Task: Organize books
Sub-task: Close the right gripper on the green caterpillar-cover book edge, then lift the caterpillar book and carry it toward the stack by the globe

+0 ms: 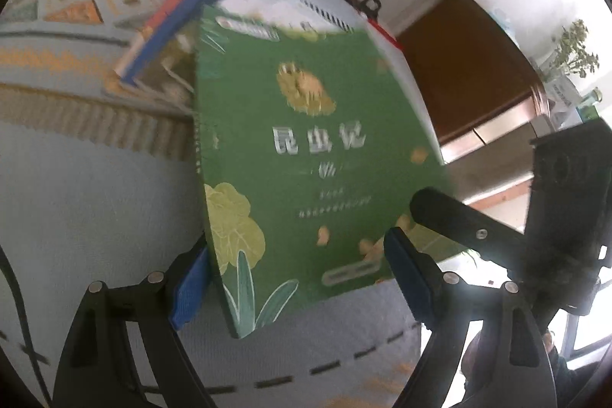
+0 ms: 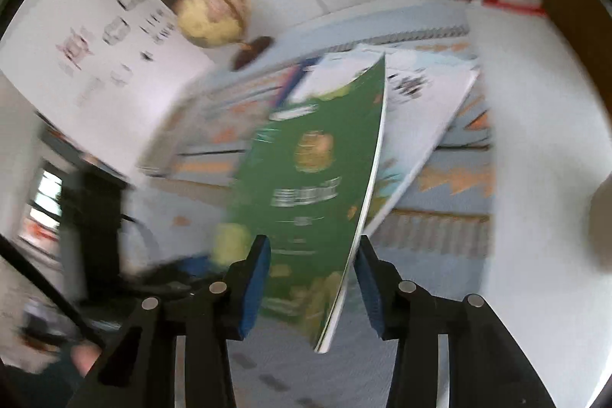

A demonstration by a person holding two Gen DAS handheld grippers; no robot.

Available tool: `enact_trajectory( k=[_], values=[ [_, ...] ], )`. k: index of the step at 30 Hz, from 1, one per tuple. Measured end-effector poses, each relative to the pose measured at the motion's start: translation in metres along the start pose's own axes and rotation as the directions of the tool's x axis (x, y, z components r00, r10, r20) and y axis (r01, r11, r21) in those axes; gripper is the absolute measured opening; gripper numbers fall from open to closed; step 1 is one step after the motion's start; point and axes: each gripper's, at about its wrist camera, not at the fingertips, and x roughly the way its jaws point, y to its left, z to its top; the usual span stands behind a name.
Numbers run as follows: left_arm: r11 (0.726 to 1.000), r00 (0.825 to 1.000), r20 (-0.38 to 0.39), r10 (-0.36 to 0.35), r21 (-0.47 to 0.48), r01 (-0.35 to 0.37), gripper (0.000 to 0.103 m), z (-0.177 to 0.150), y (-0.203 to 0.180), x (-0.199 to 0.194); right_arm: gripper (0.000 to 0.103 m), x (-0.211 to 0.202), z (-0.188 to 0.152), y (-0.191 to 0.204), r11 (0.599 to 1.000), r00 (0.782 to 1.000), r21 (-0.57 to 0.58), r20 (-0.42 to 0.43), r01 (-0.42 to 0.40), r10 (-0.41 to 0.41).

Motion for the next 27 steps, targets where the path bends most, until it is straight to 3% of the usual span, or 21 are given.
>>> enact_trajectory(
  k=[2,4,6,9,15,21,27],
  values=[
    [0.999,1.0,0.002,0.02,0.026,-0.02,0.083,-0.005,-0.007,0.007,0.042,0.012,-0.005,-0.008,0.994,0.996,0.08,-0.034,-0.08,0.083],
    [0.997,0.999,0.002,0.043,0.062,-0.043,0.082,-0.008,-0.013,0.008,0.024,0.022,-0.01,-0.015,0.991,0.996,0.114,-0.044,-0.073,0.078],
    [0.999,1.0,0.005,0.014,0.05,-0.014,0.082,-0.007,-0.009,0.005,0.016,0.028,-0.013,-0.024,0.99,0.998,0.136,-0.05,-0.025,0.032],
    [1.0,1.0,0.01,-0.015,0.012,0.015,0.08,-0.005,-0.002,0.002,0.016,0.03,-0.014,-0.028,0.99,0.998,0.141,-0.05,-0.016,0.024],
    [0.998,0.997,0.047,-0.062,-0.023,0.063,0.08,-0.005,-0.006,-0.01,0.016,0.03,-0.016,0.002,0.992,0.992,-0.039,-0.03,0.122,-0.124],
    [0.971,0.976,0.085,-0.198,-0.115,0.207,0.08,0.001,0.003,-0.028,0.016,0.021,-0.017,0.028,0.959,0.978,-0.194,0.007,0.204,-0.207],
    [0.961,0.967,0.107,-0.233,-0.129,0.245,0.08,0.004,0.007,-0.038,0.017,0.019,-0.022,0.055,0.903,0.959,-0.322,0.072,0.284,-0.276]
  ],
)
